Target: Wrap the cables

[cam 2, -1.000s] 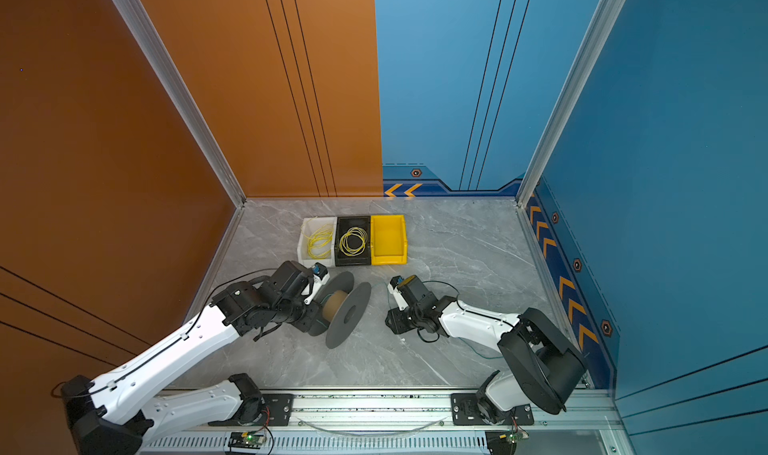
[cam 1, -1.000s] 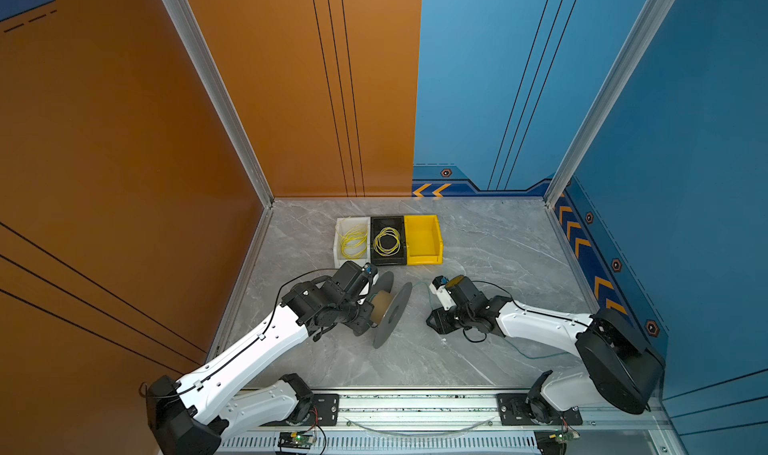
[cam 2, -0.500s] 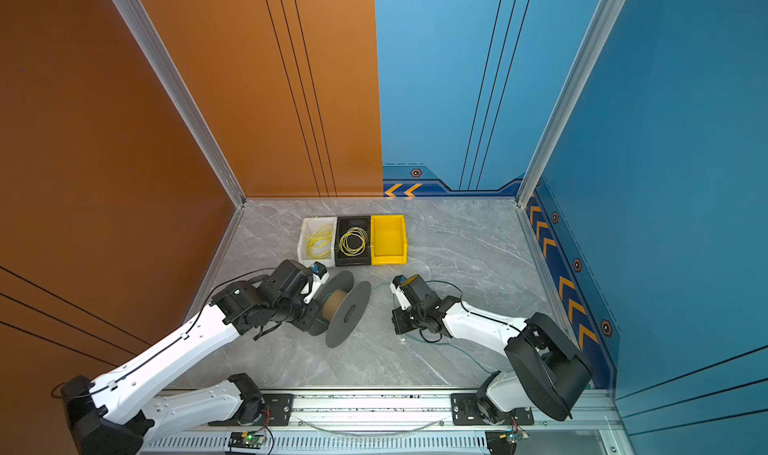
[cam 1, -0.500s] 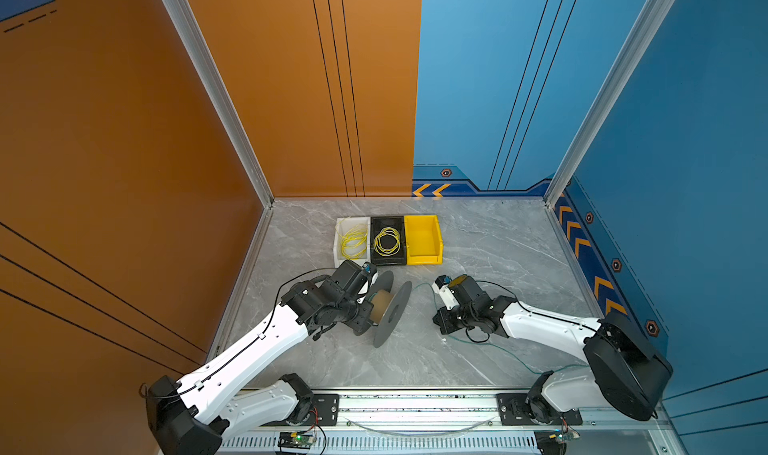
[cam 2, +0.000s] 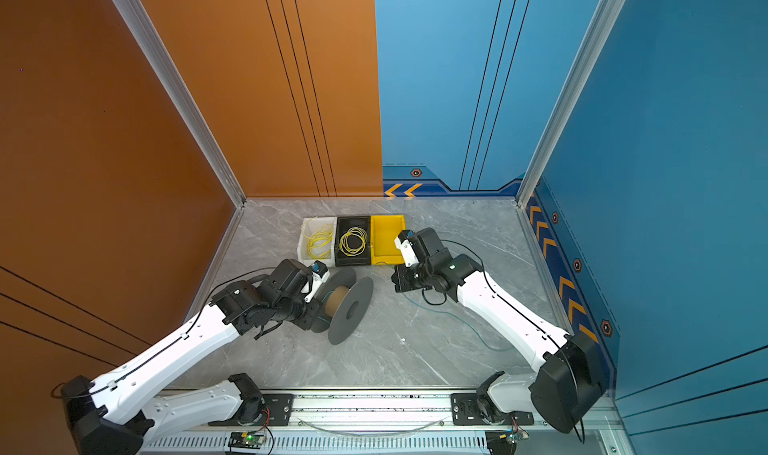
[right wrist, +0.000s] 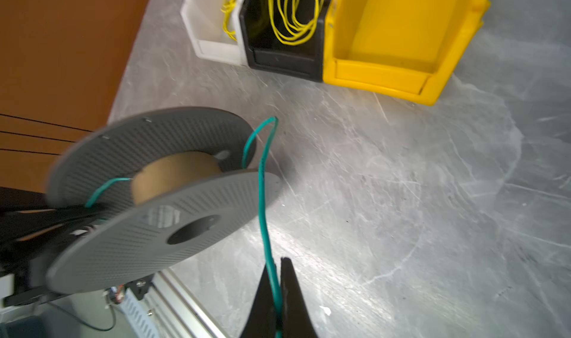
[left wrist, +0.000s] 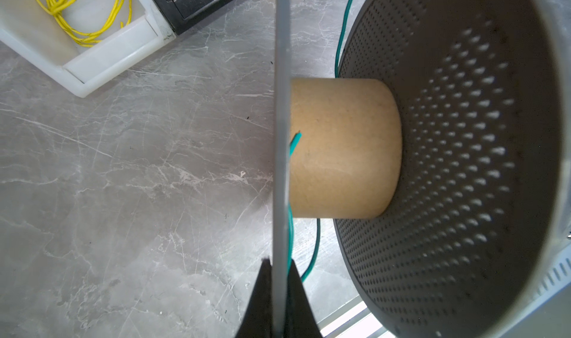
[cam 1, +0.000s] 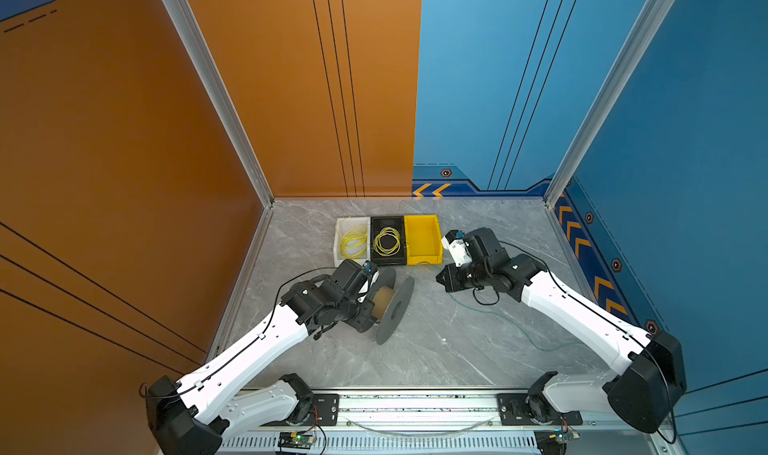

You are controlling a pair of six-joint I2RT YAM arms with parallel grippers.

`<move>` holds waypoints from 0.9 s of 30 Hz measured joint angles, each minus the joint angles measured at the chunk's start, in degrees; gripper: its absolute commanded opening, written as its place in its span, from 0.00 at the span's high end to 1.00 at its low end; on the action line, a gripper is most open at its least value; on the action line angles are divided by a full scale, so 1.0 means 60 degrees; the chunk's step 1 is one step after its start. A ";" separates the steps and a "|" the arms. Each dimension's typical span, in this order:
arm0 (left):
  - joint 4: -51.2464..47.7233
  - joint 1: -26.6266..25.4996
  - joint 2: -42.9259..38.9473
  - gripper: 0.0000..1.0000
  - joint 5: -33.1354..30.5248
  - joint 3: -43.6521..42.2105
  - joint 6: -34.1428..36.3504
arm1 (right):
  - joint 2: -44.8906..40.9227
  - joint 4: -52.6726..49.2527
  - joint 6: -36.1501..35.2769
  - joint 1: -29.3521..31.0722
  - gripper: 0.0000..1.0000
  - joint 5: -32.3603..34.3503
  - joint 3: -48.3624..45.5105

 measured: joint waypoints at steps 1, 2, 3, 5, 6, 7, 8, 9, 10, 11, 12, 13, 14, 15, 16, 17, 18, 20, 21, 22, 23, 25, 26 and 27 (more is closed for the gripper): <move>0.0015 -0.0051 0.0000 1.00 -0.0076 0.0007 -0.0004 | 0.0127 -0.0153 0.0113 0.0066 1.00 -0.0273 0.0455; 0.0025 -0.0106 0.0000 1.00 -0.0160 0.0022 -0.0007 | 0.0259 -0.0310 0.0248 0.0149 1.00 -0.0565 0.0892; -0.0015 -0.0164 0.0018 1.00 -0.0226 0.0087 -0.0011 | 0.0353 -0.0430 0.0375 0.0222 1.00 -0.0783 0.1206; -0.0051 -0.0284 0.0047 1.00 -0.0386 0.0306 -0.0080 | 0.0576 -0.0696 0.0645 0.0470 1.00 -0.1231 0.1887; -0.0058 -0.0335 0.0055 1.00 -0.0466 0.0408 -0.0117 | 0.0685 -0.0780 0.0743 0.0583 1.00 -0.1381 0.2171; -0.0058 -0.0401 0.0066 1.00 -0.0590 0.0532 -0.0193 | 0.0834 -0.0849 0.0900 0.0743 1.00 -0.1574 0.2532; -0.0058 -0.0452 0.0076 1.00 -0.0707 0.0630 -0.0306 | 0.0965 -0.0874 0.1016 0.0933 1.00 -0.1708 0.2838; -0.0058 -0.0488 0.0091 1.00 -0.0798 0.0707 -0.0426 | 0.1086 -0.0900 0.1140 0.1129 1.00 -0.1865 0.3115; -0.0073 -0.0525 0.0113 1.00 -0.0918 0.0787 -0.0565 | 0.1202 -0.0892 0.1275 0.1341 1.00 -0.2022 0.3348; -0.0098 -0.0546 0.0138 1.00 -0.1056 0.0867 -0.0765 | 0.1308 -0.0816 0.1424 0.1588 1.00 -0.2175 0.3523; -0.0120 -0.0576 0.0157 1.00 -0.1195 0.0925 -0.0954 | 0.1377 -0.0703 0.1581 0.1792 1.00 -0.2295 0.3595; -0.0131 -0.0586 0.0160 1.00 -0.1351 0.0969 -0.1195 | 0.1432 -0.0539 0.1774 0.1985 1.00 -0.2404 0.3599; -0.0142 -0.0586 0.0160 1.00 -0.1519 0.0991 -0.1490 | 0.1494 -0.0328 0.2036 0.2175 1.00 -0.2546 0.3585; -0.0160 -0.0586 0.0160 1.00 -0.1668 0.1005 -0.1774 | 0.1523 -0.0040 0.2255 0.2313 1.00 -0.2616 0.3508; -0.0157 -0.0583 0.0146 1.00 -0.1818 0.1005 -0.2109 | 0.1534 0.0288 0.2506 0.2441 1.00 -0.2685 0.3370; -0.0153 -0.0568 0.0120 1.00 -0.1960 0.1005 -0.2455 | 0.1534 0.0641 0.2761 0.2565 1.00 -0.2739 0.3169; -0.0124 -0.0557 0.0066 1.00 -0.2073 0.0994 -0.2779 | 0.1530 0.0918 0.2932 0.2659 1.00 -0.2750 0.2994; 0.0025 -0.0506 -0.0117 1.00 -0.2266 0.0889 -0.3399 | 0.1530 0.1472 0.3202 0.2900 1.00 -0.2739 0.2568; 0.0047 -0.0474 -0.0208 1.00 -0.2386 0.0827 -0.3723 | 0.1523 0.1749 0.3297 0.3045 1.00 -0.2736 0.2320; 0.0091 -0.0430 -0.0280 1.00 -0.2466 0.0783 -0.4000 | 0.1490 0.2055 0.3402 0.3166 1.00 -0.2721 0.2058; 0.0098 -0.0397 -0.0317 1.00 -0.2579 0.0772 -0.4233 | 0.1468 0.2280 0.3475 0.3275 1.00 -0.2688 0.1821; 0.0193 -0.0317 -0.0401 1.00 -0.2754 0.0739 -0.4670 | 0.1370 0.2852 0.3639 0.3493 1.00 -0.2561 0.1071; 0.0295 -0.0277 -0.0448 1.00 -0.2787 0.0710 -0.4860 | 0.1330 0.3111 0.3694 0.3570 1.00 -0.2499 0.0761; 0.0444 -0.0233 -0.0514 1.00 -0.2787 0.0667 -0.5060 | 0.1304 0.3384 0.3738 0.3657 1.00 -0.2397 0.0386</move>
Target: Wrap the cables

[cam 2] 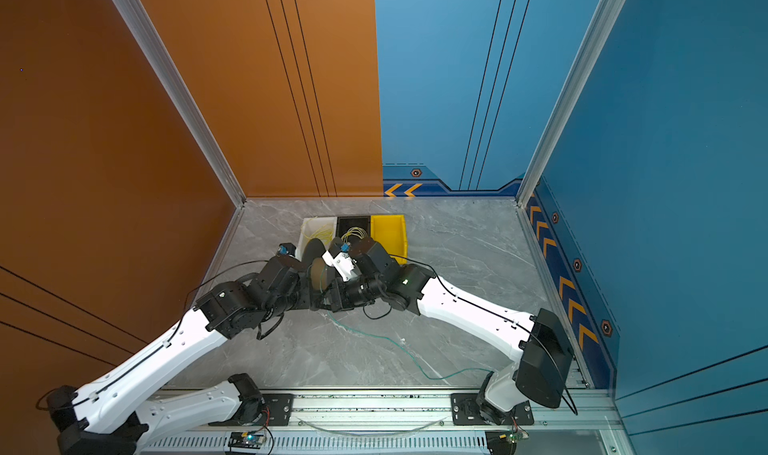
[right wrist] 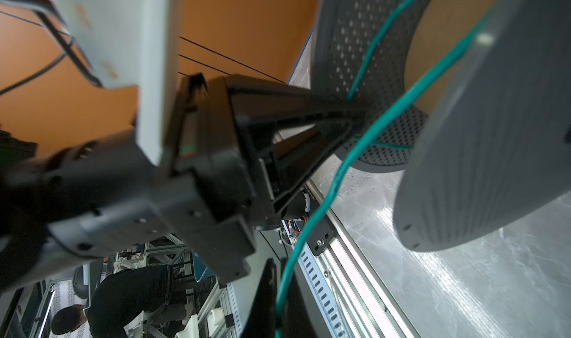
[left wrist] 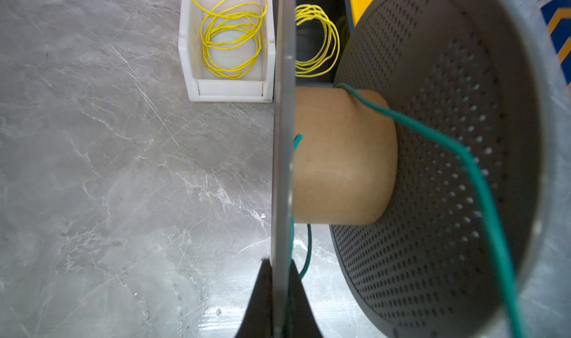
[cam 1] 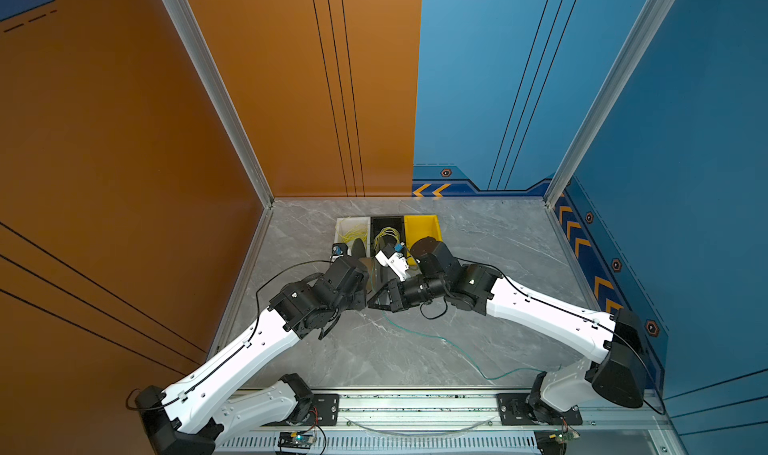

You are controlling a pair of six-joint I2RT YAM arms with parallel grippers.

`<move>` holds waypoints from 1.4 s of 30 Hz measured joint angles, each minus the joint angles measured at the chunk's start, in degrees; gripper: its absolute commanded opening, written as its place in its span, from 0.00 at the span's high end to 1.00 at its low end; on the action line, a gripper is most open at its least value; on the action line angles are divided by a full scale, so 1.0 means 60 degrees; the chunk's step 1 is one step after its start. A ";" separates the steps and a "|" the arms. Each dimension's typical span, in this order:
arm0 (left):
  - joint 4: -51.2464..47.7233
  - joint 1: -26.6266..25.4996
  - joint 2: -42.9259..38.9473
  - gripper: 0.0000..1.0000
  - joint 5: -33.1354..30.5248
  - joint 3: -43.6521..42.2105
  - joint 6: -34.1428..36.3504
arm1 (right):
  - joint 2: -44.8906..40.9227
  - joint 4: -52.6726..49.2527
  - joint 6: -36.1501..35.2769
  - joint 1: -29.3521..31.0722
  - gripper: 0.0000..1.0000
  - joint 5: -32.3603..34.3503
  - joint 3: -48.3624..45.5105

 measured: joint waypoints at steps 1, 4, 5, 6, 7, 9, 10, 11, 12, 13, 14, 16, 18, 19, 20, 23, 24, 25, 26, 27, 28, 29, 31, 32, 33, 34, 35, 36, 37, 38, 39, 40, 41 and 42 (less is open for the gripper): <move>0.0182 0.0055 -0.0080 1.00 0.0062 -0.0055 -0.0164 | -0.0011 0.0208 0.0004 0.0084 1.00 0.0095 -0.0299; 0.0437 0.0321 -0.0353 1.00 0.0404 -0.0149 -0.0503 | -0.0033 0.0583 -0.0087 0.0306 1.00 0.0641 -0.0973; 0.0441 0.0415 -0.0430 1.00 0.0532 -0.0149 -0.0557 | -0.0066 0.0645 -0.0157 0.0350 1.00 0.0798 -0.1115; 0.0455 0.0550 -0.0528 1.00 0.0699 -0.0149 -0.0623 | -0.0142 0.0743 -0.0266 0.0375 1.00 0.0954 -0.1293; 0.0466 0.0732 -0.0637 1.00 0.0933 -0.0149 -0.0688 | -0.0240 0.0834 -0.0350 0.0393 1.00 0.1115 -0.1464; 0.0503 0.1166 -0.0820 1.00 0.1457 -0.0149 -0.0794 | -0.0484 0.0980 -0.0554 0.0401 1.00 0.1351 -0.1810; 0.0572 0.1432 -0.0922 1.00 0.1807 -0.0168 -0.0889 | -0.0583 0.1049 -0.0663 0.0401 0.99 0.1417 -0.1967; 0.0627 0.1650 -0.0994 1.00 0.2124 -0.0178 -0.0973 | -0.0648 0.1086 -0.0776 0.0412 0.98 0.1475 -0.2087; 0.0685 0.1887 -0.1067 1.00 0.2488 -0.0222 -0.1031 | -0.0725 0.1191 -0.0903 0.0459 0.94 0.1574 -0.2273; 0.0699 0.2076 -0.1140 1.00 0.2820 -0.0288 -0.1056 | -0.0790 0.1392 -0.1013 0.0481 0.90 0.1661 -0.2455; 0.0696 0.2189 -0.1188 1.00 0.3020 -0.0350 -0.1064 | -0.0856 0.1566 -0.1096 0.0495 0.88 0.1701 -0.2634; 0.0692 0.2514 -0.1239 1.00 0.3461 -0.0415 -0.1093 | -0.0984 0.1891 -0.1195 0.0521 0.87 0.1716 -0.3122; 0.0688 0.2645 -0.1239 1.00 0.3829 -0.0415 -0.1067 | -0.0980 0.2193 -0.1257 0.0525 0.85 0.1705 -0.3497; 0.0678 0.2674 -0.1220 1.00 0.3993 -0.0415 -0.1035 | -0.0965 0.2386 -0.1268 0.0528 0.83 0.1676 -0.3687; 0.0667 0.2677 -0.1180 1.00 0.4105 -0.0415 -0.1009 | -0.0954 0.2521 -0.1300 0.0539 0.81 0.1647 -0.3814; 0.0703 0.2681 -0.1002 1.00 0.4346 -0.0412 -0.0943 | -0.0805 0.2951 -0.1333 0.0641 0.65 0.1545 -0.4135; 0.0707 0.2688 -0.0958 1.00 0.4404 -0.0412 -0.0940 | -0.0729 0.3085 -0.1330 0.0696 0.58 0.1530 -0.4273; 0.0678 0.2710 -0.0929 1.00 0.4408 -0.0412 -0.0856 | -0.0659 0.3220 -0.1304 0.0732 0.53 0.1515 -0.4426; 0.0623 0.2739 -0.0918 1.00 0.4397 -0.0412 -0.0812 | -0.0630 0.3293 -0.1333 0.0736 0.50 0.1483 -0.4543; 0.0576 0.2787 -0.0911 1.00 0.4379 -0.0412 -0.0758 | -0.0597 0.3340 -0.1326 0.0743 0.48 0.1388 -0.4685; 0.0561 0.2838 -0.0911 1.00 0.4379 -0.0412 -0.0707 | -0.0597 0.3395 -0.1333 0.0754 0.46 0.1311 -0.4823; 0.0561 0.2863 -0.0911 1.00 0.4375 -0.0412 -0.0692 | -0.0597 0.3421 -0.1333 0.0765 0.45 0.1275 -0.4925; 0.0554 0.2947 -0.0903 1.00 0.4379 -0.0412 -0.0616 | -0.0601 0.3442 -0.1377 0.0776 0.44 0.1147 -0.5104; 0.0554 0.2987 -0.0896 1.00 0.4382 -0.0412 -0.0583 | -0.0601 0.3428 -0.1410 0.0776 0.44 0.1086 -0.5140; 0.0554 0.3034 -0.0892 1.00 0.4397 -0.0412 -0.0539 | -0.0601 0.3351 -0.1446 0.0776 0.44 0.1049 -0.5151; 0.0554 0.3096 -0.0889 1.00 0.4415 -0.0412 -0.0506 | -0.0623 0.3253 -0.1512 0.0772 0.44 0.1002 -0.5162; 0.0557 0.3151 -0.0885 1.00 0.4437 -0.0412 -0.0477 | -0.0667 0.3173 -0.1563 0.0769 0.45 0.0943 -0.5180; 0.0561 0.3217 -0.0878 1.00 0.4477 -0.0412 -0.0444 | -0.0747 0.3060 -0.1588 0.0758 0.47 0.0878 -0.5206; 0.0557 0.3279 -0.0860 1.00 0.4528 -0.0404 -0.0404 | -0.0871 0.2892 -0.1657 0.0725 0.49 0.0816 -0.5235; 0.0557 0.3326 -0.0841 1.00 0.4575 -0.0397 -0.0364 | -0.0991 0.2754 -0.1716 0.0696 0.50 0.0801 -0.5260; 0.0561 0.3388 -0.0823 1.00 0.4619 -0.0393 -0.0324 | -0.1147 0.2565 -0.1796 0.0645 0.53 0.0765 -0.5297; 0.0561 0.3442 -0.0801 1.00 0.4659 -0.0382 -0.0280 | -0.1344 0.2328 -0.1851 0.0572 0.57 0.0736 -0.5322; 0.0565 0.3493 -0.0780 1.00 0.4696 -0.0372 -0.0251 | -0.1508 0.2160 -0.1902 0.0492 0.60 0.0721 -0.5348; 0.0565 0.3552 -0.0750 1.00 0.4732 -0.0357 -0.0204 | -0.1719 0.1934 -0.1985 0.0364 0.62 0.0663 -0.5370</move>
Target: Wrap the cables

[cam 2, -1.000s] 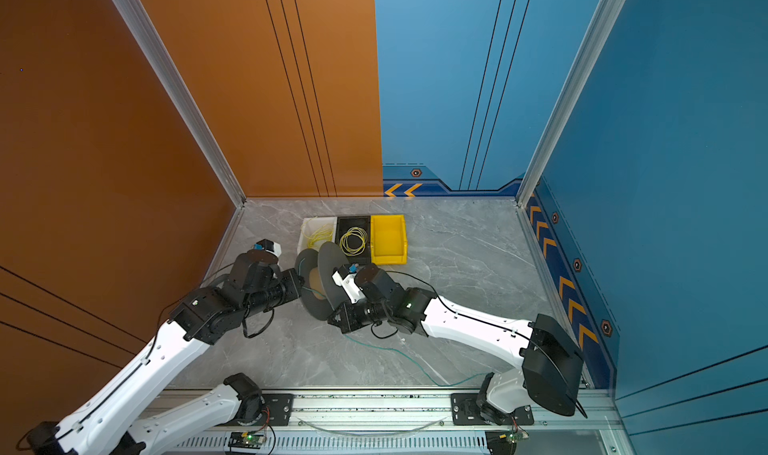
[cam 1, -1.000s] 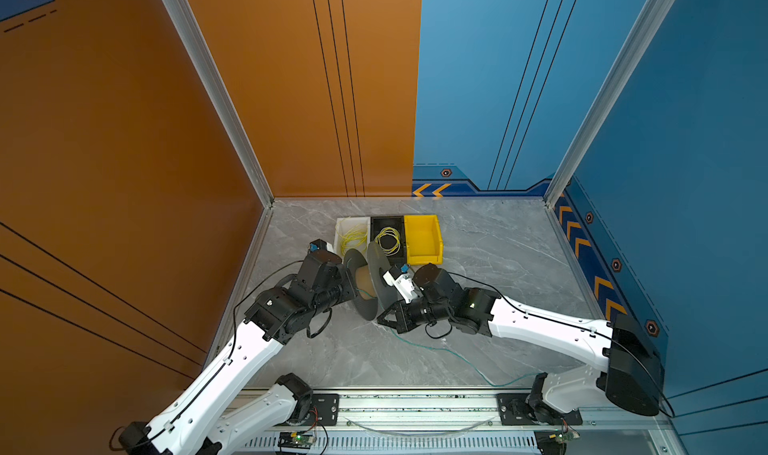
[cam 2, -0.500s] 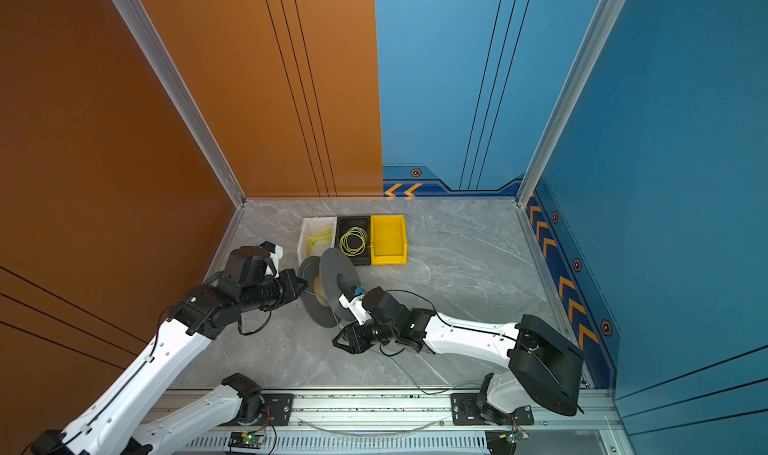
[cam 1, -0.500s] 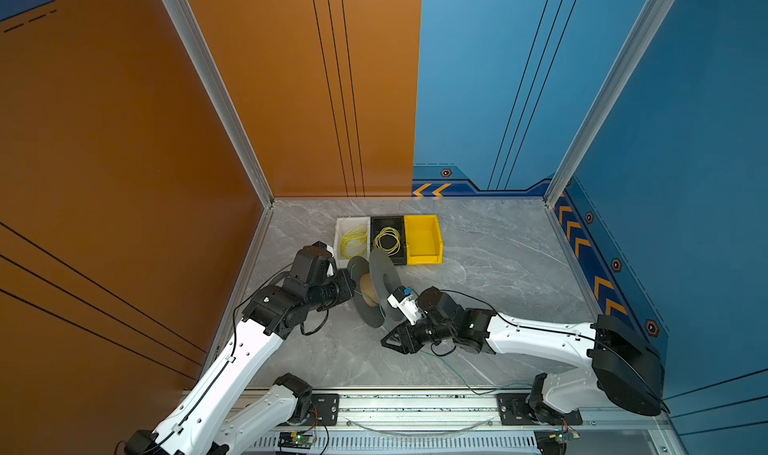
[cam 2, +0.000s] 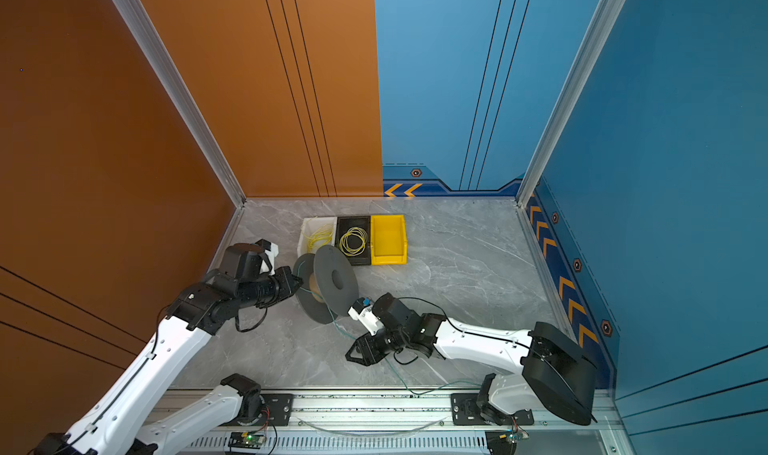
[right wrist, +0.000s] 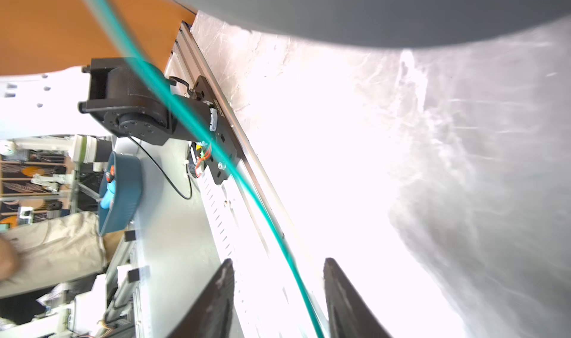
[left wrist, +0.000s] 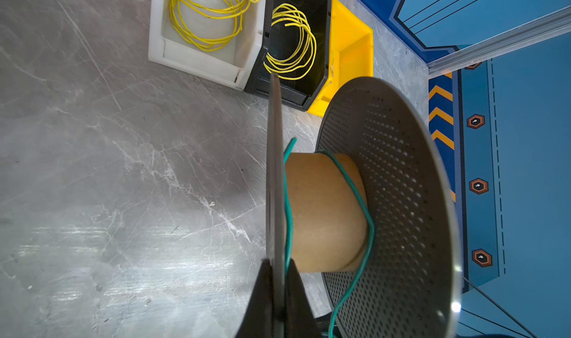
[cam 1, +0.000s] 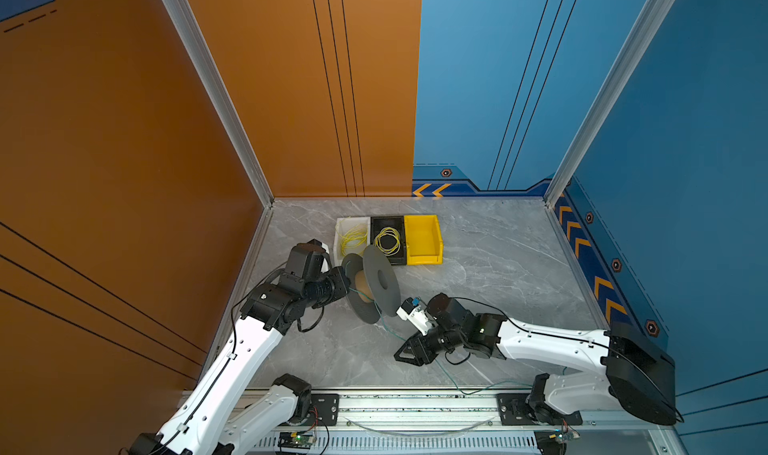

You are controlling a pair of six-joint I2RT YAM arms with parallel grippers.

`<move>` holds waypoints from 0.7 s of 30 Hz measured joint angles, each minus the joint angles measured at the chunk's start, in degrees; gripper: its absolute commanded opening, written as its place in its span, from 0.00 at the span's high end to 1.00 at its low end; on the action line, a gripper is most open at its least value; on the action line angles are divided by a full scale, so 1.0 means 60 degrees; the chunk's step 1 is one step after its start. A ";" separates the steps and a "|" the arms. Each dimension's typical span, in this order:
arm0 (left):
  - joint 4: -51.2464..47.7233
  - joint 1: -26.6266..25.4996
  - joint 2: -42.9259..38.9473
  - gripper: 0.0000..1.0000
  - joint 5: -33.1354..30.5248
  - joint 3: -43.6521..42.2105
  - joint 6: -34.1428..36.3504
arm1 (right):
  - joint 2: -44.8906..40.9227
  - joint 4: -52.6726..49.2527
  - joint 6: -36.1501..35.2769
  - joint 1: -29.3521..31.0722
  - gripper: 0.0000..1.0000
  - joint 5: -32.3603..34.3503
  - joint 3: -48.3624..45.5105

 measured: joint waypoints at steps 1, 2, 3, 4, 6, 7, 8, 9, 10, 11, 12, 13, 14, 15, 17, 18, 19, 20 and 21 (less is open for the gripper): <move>0.0022 0.0055 0.0018 1.00 0.0036 0.0007 0.0022 | -0.0182 -0.0160 -0.0047 -0.0131 0.62 -0.0062 -0.0029; 0.0040 0.0109 0.0036 1.00 0.0069 0.0011 0.0047 | -0.0339 -0.0280 -0.0066 -0.0251 0.61 -0.0109 -0.0058; 0.0066 0.0168 0.0047 1.00 0.0098 0.0015 0.0076 | -0.0503 -0.0433 -0.0091 -0.0382 0.55 -0.0164 -0.0095; 0.0084 0.0233 0.0051 1.00 0.0117 0.0015 0.0098 | -0.0623 -0.0586 -0.0113 -0.0477 0.47 -0.0215 -0.0120; 0.0120 0.0350 0.0051 1.00 0.0157 0.0015 0.0160 | -0.0816 -0.0911 -0.0168 -0.0550 0.41 -0.0321 -0.0135; 0.0131 0.0415 0.0051 1.00 0.0178 0.0015 0.0189 | -0.0903 -0.1060 -0.0160 -0.0543 0.40 -0.0364 -0.0138; 0.0131 0.0470 0.0051 1.00 0.0200 0.0015 0.0204 | -0.0987 -0.1177 -0.0149 -0.0521 0.39 -0.0375 -0.0142; 0.0131 0.0528 0.0051 1.00 0.0229 0.0018 0.0229 | -0.1093 -0.1341 -0.0157 -0.0495 0.40 -0.0401 -0.0146; 0.0131 0.0586 0.0051 1.00 0.0259 0.0018 0.0240 | -0.1191 -0.1494 -0.0160 -0.0455 0.42 -0.0401 -0.0146; 0.0127 0.0634 0.0051 1.00 0.0288 0.0029 0.0259 | -0.1275 -0.1621 -0.0160 -0.0430 0.43 -0.0404 -0.0146; 0.0124 0.0688 0.0062 1.00 0.0317 0.0055 0.0262 | -0.1381 -0.1810 -0.0160 -0.0379 0.46 -0.0401 -0.0146; 0.0124 0.0736 0.0087 1.00 0.0335 0.0102 0.0266 | -0.1490 -0.2018 -0.0164 -0.0324 0.49 -0.0390 -0.0146; 0.0127 0.0780 0.0106 1.00 0.0357 0.0146 0.0266 | -0.1592 -0.2222 -0.0157 -0.0277 0.53 -0.0393 -0.0146; 0.0135 0.0831 0.0135 1.00 0.0386 0.0193 0.0270 | -0.1716 -0.2437 -0.0168 -0.0237 0.58 -0.0393 -0.0146; 0.0138 0.0943 0.0175 1.00 0.0455 0.0270 0.0280 | -0.1967 -0.2728 -0.0102 -0.0200 0.66 -0.0342 -0.0197; 0.0142 0.1009 0.0178 1.00 0.0495 0.0284 0.0302 | -0.2102 -0.2816 -0.0076 -0.0204 0.68 -0.0324 -0.0259; 0.0142 0.1067 0.0178 1.00 0.0535 0.0284 0.0331 | -0.2237 -0.2925 -0.0055 -0.0226 0.74 -0.0317 -0.0350; 0.0146 0.1129 0.0178 1.00 0.0597 0.0284 0.0357 | -0.2335 -0.2980 -0.0004 -0.0251 0.79 -0.0284 -0.0444; 0.0142 0.1195 0.0178 1.00 0.0667 0.0284 0.0408 | -0.2444 -0.3031 0.0025 -0.0302 0.84 -0.0270 -0.0579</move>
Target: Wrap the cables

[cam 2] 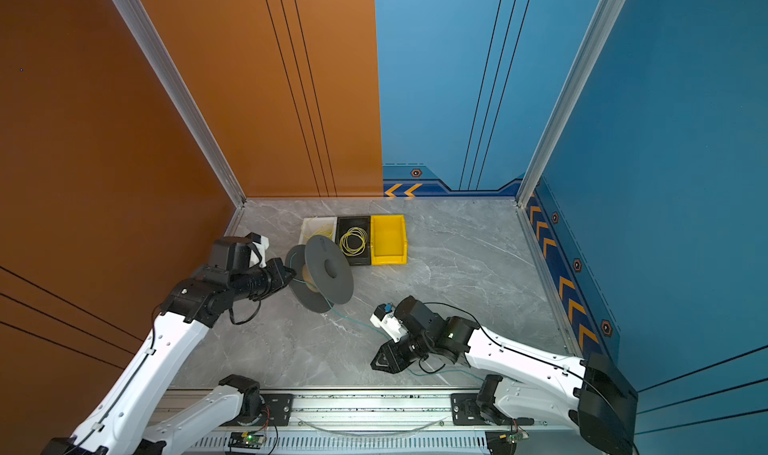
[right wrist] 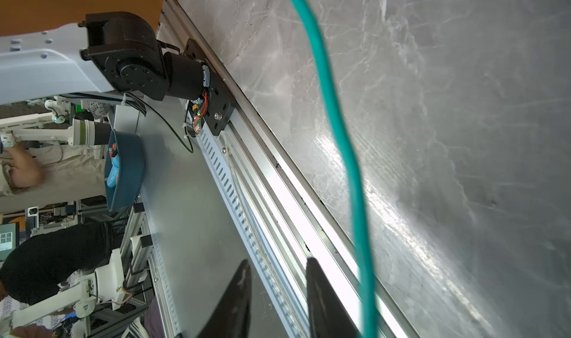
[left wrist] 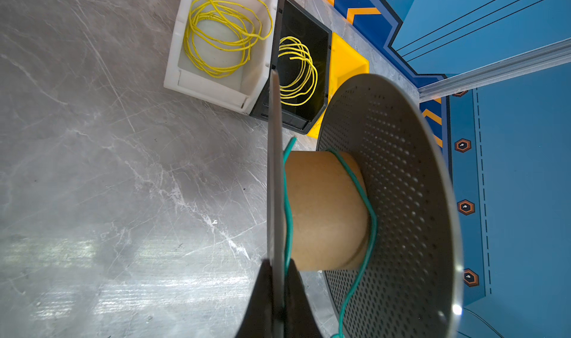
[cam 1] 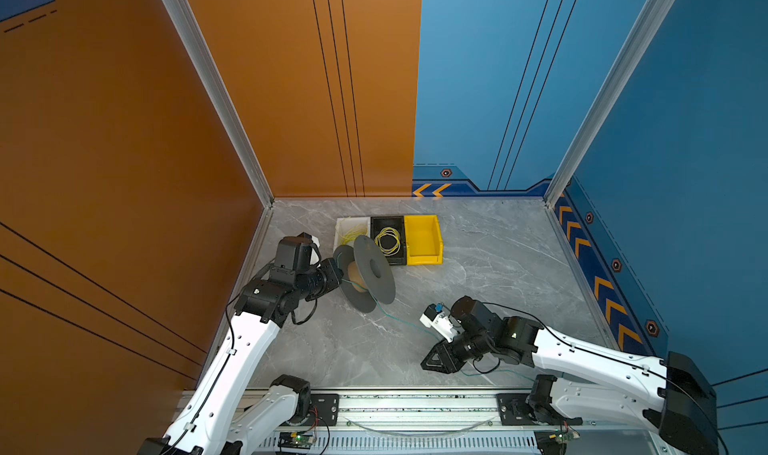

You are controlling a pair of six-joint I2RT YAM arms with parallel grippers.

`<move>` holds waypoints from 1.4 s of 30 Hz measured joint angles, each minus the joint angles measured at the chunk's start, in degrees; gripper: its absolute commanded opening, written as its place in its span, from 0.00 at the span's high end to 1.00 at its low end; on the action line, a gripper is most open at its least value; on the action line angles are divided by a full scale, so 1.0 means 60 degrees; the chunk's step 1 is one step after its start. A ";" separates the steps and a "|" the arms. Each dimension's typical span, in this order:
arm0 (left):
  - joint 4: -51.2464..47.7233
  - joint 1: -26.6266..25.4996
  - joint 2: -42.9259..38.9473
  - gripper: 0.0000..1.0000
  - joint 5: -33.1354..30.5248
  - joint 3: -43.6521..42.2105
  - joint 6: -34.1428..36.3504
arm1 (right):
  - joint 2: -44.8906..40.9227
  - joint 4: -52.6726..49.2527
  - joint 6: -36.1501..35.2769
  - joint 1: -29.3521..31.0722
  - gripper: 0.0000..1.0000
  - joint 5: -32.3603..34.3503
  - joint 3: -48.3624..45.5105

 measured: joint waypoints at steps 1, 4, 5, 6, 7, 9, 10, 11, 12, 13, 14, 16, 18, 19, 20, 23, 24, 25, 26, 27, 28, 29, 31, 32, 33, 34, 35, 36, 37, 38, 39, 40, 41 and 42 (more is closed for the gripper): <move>-0.0004 0.0069 0.0000 1.00 0.0091 0.0000 0.0044 | -0.0087 -0.0058 0.0040 -0.0080 0.91 0.0018 -0.0117; 0.0029 0.0368 -0.0011 1.00 0.0568 0.0000 0.0066 | -0.0313 -0.0087 0.0135 -0.0517 1.00 0.0018 -0.0455; 0.0124 0.0488 -0.0033 1.00 0.0801 -0.0029 0.0033 | -0.0350 -0.0055 0.0197 -0.0685 1.00 -0.0007 -0.0532; 0.0291 0.0656 -0.0087 1.00 0.1133 -0.0113 -0.0015 | -0.0357 -0.0029 0.0208 -0.0878 1.00 -0.0033 -0.0590; 0.0576 0.0834 -0.0171 1.00 0.1497 -0.0273 -0.0102 | -0.0346 -0.0007 0.0211 -0.1096 1.00 -0.0066 -0.0634; 0.1031 0.1151 -0.0339 1.00 0.2164 -0.0583 -0.0233 | -0.0248 0.0073 0.0226 -0.1486 1.00 -0.0127 -0.0641; 0.1140 0.1268 -0.0375 1.00 0.2426 -0.0659 -0.0240 | -0.0157 0.0146 0.0237 -0.1676 1.00 -0.0164 -0.0641; 0.1239 0.1395 -0.0412 1.00 0.2732 -0.0718 -0.0233 | -0.0018 0.0189 0.0237 -0.1894 1.00 -0.0222 -0.0641; 0.1286 0.1512 -0.0437 1.00 0.3027 -0.0736 -0.0222 | 0.0168 0.0222 0.0240 -0.2138 1.00 -0.0310 -0.0630; 0.1326 0.1603 -0.0463 1.00 0.3286 -0.0747 -0.0211 | 0.0331 0.0226 0.0237 -0.2375 1.00 -0.0382 -0.0601; 0.1359 0.1690 -0.0514 1.00 0.3559 -0.0758 -0.0164 | 0.0546 0.0229 0.0237 -0.2703 1.00 -0.0488 -0.0543; 0.1348 0.1781 -0.0659 1.00 0.4022 -0.0776 0.0004 | 0.0976 0.0182 0.0233 -0.3428 1.00 -0.0608 -0.0328; 0.1271 0.1785 -0.0809 1.00 0.4408 -0.0780 0.0240 | 0.1472 -0.0058 0.0127 -0.4113 1.00 -0.0674 0.0117; 0.1202 0.1763 -0.0889 1.00 0.4561 -0.0783 0.0386 | 0.1778 -0.0284 0.0007 -0.4379 1.00 -0.0670 0.0463; 0.1133 0.1719 -0.0954 1.00 0.4623 -0.0783 0.0543 | 0.2036 -0.0495 -0.0124 -0.4564 1.00 -0.0663 0.0790; 0.0743 0.1370 -0.1217 1.00 0.4626 -0.0787 0.1158 | 0.2973 -0.1271 -0.0583 -0.4947 1.00 -0.0627 0.2014; 0.0579 0.1177 -0.1304 1.00 0.4539 -0.0790 0.1395 | 0.3238 -0.1501 -0.0710 -0.5023 1.00 -0.0616 0.2371; 0.0430 0.0951 -0.1370 1.00 0.4408 -0.0790 0.1606 | 0.3497 -0.1767 -0.0849 -0.5089 1.00 -0.0586 0.2739; 0.0259 0.0634 -0.1439 1.00 0.4211 -0.0790 0.1869 | 0.3759 -0.2065 -0.0994 -0.5144 1.00 -0.0576 0.3115; 0.0066 0.0229 -0.1490 1.00 0.3916 -0.0790 0.2127 | 0.4022 -0.2382 -0.1133 -0.5184 1.00 -0.0561 0.3504; -0.0102 -0.0164 -0.1512 1.00 0.3603 -0.0790 0.2342 | 0.4248 -0.2681 -0.1290 -0.5220 1.00 -0.0561 0.3869; -0.0280 -0.0627 -0.1526 1.00 0.3213 -0.0790 0.2586 | 0.4517 -0.2994 -0.1428 -0.5242 1.00 -0.0568 0.4309; -0.0586 -0.1636 -0.1464 1.00 0.2288 -0.0790 0.2962 | 0.4911 -0.3483 -0.1632 -0.5253 1.00 -0.0637 0.5049; -0.0685 -0.2131 -0.1373 1.00 0.1800 -0.0790 0.3129 | 0.5060 -0.3719 -0.1701 -0.5249 1.00 -0.0699 0.5388; -0.0747 -0.2641 -0.1242 1.00 0.1249 -0.0790 0.3297 | 0.5191 -0.3974 -0.1774 -0.5246 1.00 -0.0820 0.5737; -0.0776 -0.3042 -0.1118 1.00 0.0780 -0.0787 0.3410 | 0.5286 -0.4189 -0.1814 -0.5242 1.00 -0.0871 0.6022; -0.0790 -0.3461 -0.0947 1.00 0.0277 -0.0780 0.3555 | 0.5377 -0.4426 -0.1865 -0.5242 1.00 -0.0933 0.6342; -0.0820 -0.3803 -0.0765 1.00 -0.0193 -0.0758 0.3672 | 0.5486 -0.4696 -0.1887 -0.5235 1.00 -0.1035 0.6743; -0.0816 -0.4058 -0.0612 1.00 -0.0546 -0.0736 0.3756 | 0.5574 -0.4911 -0.1916 -0.5224 1.00 -0.1100 0.7093; -0.0809 -0.4320 -0.0433 1.00 -0.0947 -0.0692 0.3840 | 0.5654 -0.5125 -0.1931 -0.5206 1.00 -0.1169 0.7471; -0.0823 -0.4619 -0.0244 1.00 -0.1435 -0.0576 0.3938 | 0.5727 -0.5333 -0.1945 -0.5195 1.00 -0.1257 0.7883; -0.0816 -0.4845 -0.0117 1.00 -0.1807 -0.0474 0.4000 | 0.5770 -0.5482 -0.1942 -0.5180 1.00 -0.1326 0.8211; -0.0812 -0.5176 0.0047 1.00 -0.2320 -0.0302 0.4073 | 0.5785 -0.5595 -0.1942 -0.5162 1.00 -0.1417 0.8531; -0.0812 -0.5461 0.0178 1.00 -0.2765 -0.0149 0.4120 | 0.5785 -0.5708 -0.1909 -0.5144 1.00 -0.1574 0.8830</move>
